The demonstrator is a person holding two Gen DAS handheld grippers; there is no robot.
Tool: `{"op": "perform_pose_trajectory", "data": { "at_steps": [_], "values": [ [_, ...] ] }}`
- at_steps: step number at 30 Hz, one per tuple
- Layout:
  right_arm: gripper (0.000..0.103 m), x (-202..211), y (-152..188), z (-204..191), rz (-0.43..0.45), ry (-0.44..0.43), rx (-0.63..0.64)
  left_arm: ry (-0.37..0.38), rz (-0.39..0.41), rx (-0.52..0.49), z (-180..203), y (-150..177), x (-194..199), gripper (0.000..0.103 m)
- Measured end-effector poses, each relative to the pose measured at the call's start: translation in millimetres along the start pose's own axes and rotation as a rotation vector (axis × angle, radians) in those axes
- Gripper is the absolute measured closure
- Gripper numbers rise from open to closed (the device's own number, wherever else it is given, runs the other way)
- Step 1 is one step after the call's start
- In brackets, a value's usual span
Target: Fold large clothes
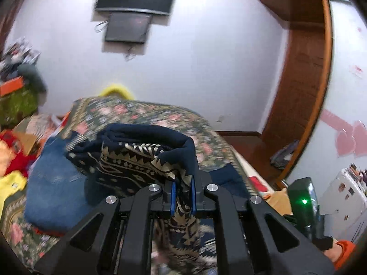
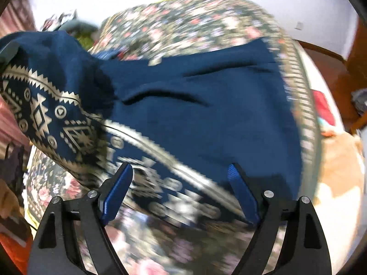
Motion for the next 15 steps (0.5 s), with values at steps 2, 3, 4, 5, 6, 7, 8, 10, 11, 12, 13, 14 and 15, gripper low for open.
{"op": "perform_pose_trajectory", "data": {
  "at_steps": [2,3,4,5,6,7,8,10,11,12,13,14,15],
  "values": [
    [0.020,23.8,7.0,24.2,0.050,0.024,-0.049,0.046,-0.004,-0.063,38.3,-2.5,-8.8,0.094],
    [0.020,37.5,13.1,40.5,0.081,0.033,-0.089,0.069,-0.012,-0.091,55.6,-1.4,-12.7,0.094],
    [0.020,47.1,18.0,51.4,0.100,0.039,-0.120,0.089,-0.021,-0.114,71.1,0.0,-15.5,0.094],
    [0.020,56.4,23.2,64.8,0.116,0.047,-0.157,0.124,-0.044,-0.141,90.5,3.8,-21.2,0.094],
    [0.020,65.0,28.4,76.7,0.125,0.056,-0.190,0.158,-0.072,-0.155,106.4,8.4,-26.2,0.094],
    [0.020,74.4,36.4,92.0,0.134,0.070,-0.228,0.193,-0.105,-0.166,121.3,14.0,-31.0,0.094],
    [0.020,79.1,38.3,99.8,0.137,0.079,-0.246,0.226,-0.141,-0.179,134.8,20.4,-35.4,0.094],
    [0.020,90.3,48.4,117.9,0.143,0.102,-0.285,0.292,-0.214,-0.195,157.0,35.4,-43.6,0.094],
    [0.020,94.2,52.3,123.7,0.144,0.111,-0.300,0.332,-0.266,-0.195,167.7,46.3,-49.7,0.094],
    [0.020,96.3,55.4,129.3,0.144,0.116,-0.313,0.361,-0.315,-0.187,175.2,55.5,-55.0,0.094],
    [0.020,99.2,59.6,134.5,0.144,0.117,-0.329,0.388,-0.383,-0.178,182.6,67.7,-62.9,0.094],
    [0.020,101.5,63.3,137.0,0.144,0.116,-0.337,0.401,-0.443,-0.172,187.8,79.5,-70.6,0.094],
    [0.020,102.5,65.6,138.8,0.143,0.115,-0.344,0.408,-0.500,-0.164,191.6,91.8,-79.0,0.094]
  ]
}}
Point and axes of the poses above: each gripper's, at about its wrist camera, not at the fingertips, and x roughly against the way its jaws point, z to its right, y to its underside, the point moved 4 cm from there along -x, roughly the way its jaws point, and after that the axes turned 8 degrees about -y, right-handed, at the moved point
